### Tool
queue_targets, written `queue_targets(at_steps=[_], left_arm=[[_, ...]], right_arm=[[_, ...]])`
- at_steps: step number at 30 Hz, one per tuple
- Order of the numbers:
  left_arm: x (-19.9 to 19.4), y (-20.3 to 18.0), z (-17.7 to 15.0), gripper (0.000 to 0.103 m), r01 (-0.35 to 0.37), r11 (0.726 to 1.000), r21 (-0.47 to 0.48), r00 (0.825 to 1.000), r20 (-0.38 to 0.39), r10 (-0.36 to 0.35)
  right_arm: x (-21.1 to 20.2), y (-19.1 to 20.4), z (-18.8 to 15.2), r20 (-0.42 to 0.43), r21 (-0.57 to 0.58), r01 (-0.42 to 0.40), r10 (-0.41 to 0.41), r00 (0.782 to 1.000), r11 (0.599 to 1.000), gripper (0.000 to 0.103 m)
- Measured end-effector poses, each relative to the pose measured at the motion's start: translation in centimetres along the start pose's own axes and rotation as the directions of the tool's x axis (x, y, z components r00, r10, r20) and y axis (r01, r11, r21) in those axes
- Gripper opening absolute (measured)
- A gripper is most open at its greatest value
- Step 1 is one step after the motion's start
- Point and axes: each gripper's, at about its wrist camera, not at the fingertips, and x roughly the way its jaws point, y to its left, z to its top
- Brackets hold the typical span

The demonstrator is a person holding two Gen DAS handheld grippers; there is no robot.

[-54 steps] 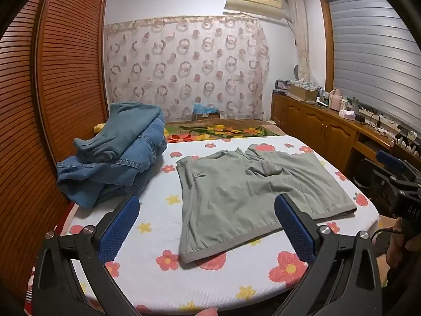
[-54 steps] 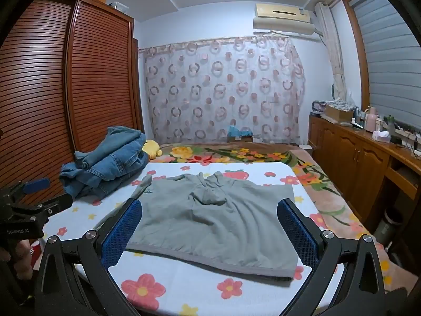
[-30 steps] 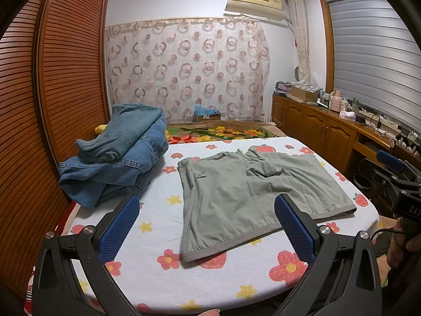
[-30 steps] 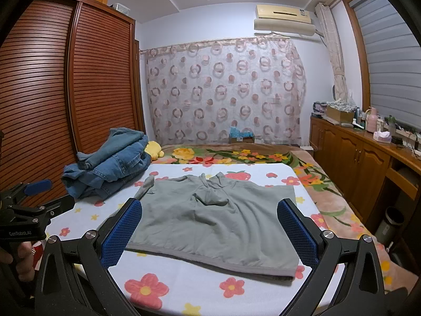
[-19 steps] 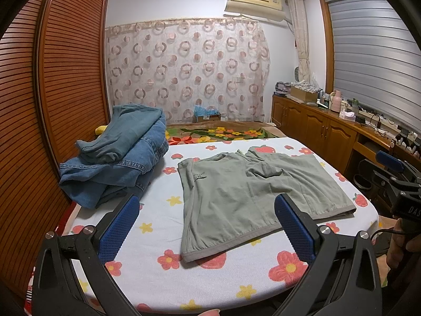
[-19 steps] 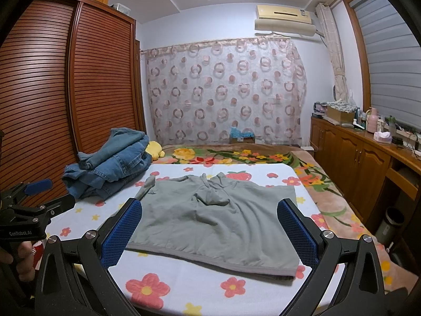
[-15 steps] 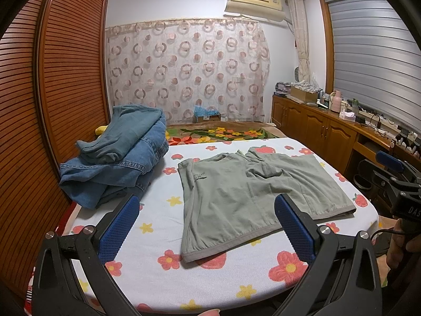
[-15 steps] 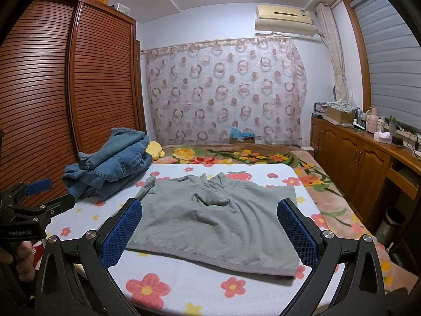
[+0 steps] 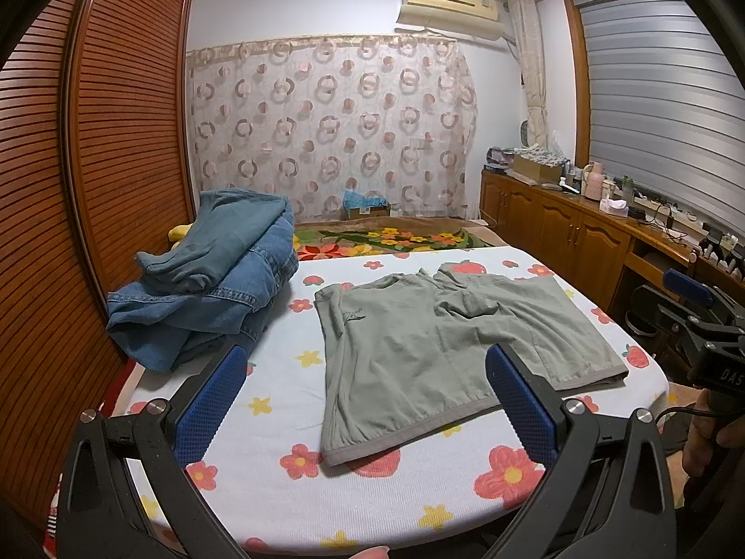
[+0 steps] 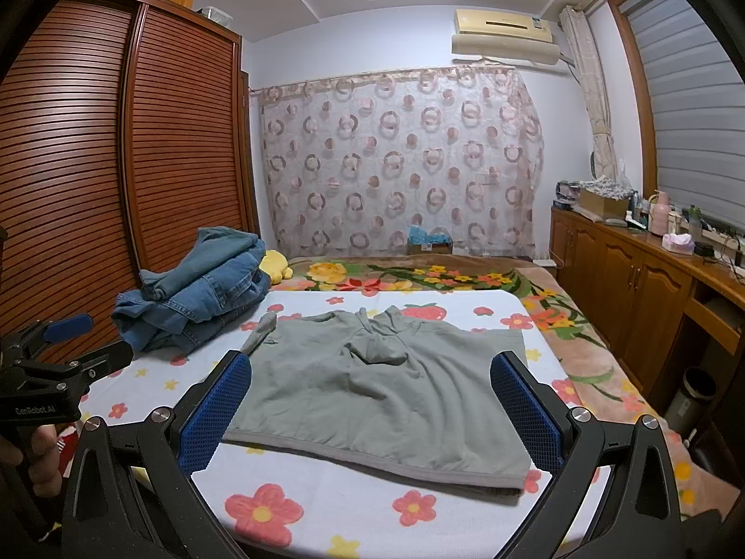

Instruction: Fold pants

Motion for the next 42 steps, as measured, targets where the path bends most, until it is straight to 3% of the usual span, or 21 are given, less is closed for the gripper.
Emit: queue_targets(at_steps=[42], left_arm=[[0.21,-0.4,0.36,0.103,0.009,1.0,0.002,1.0,-0.024,-0.009]], right_arm=[[0.7,0.56,-0.11,-0.022,-0.002,-0.005,0.005,1.0,1.0,0.103]])
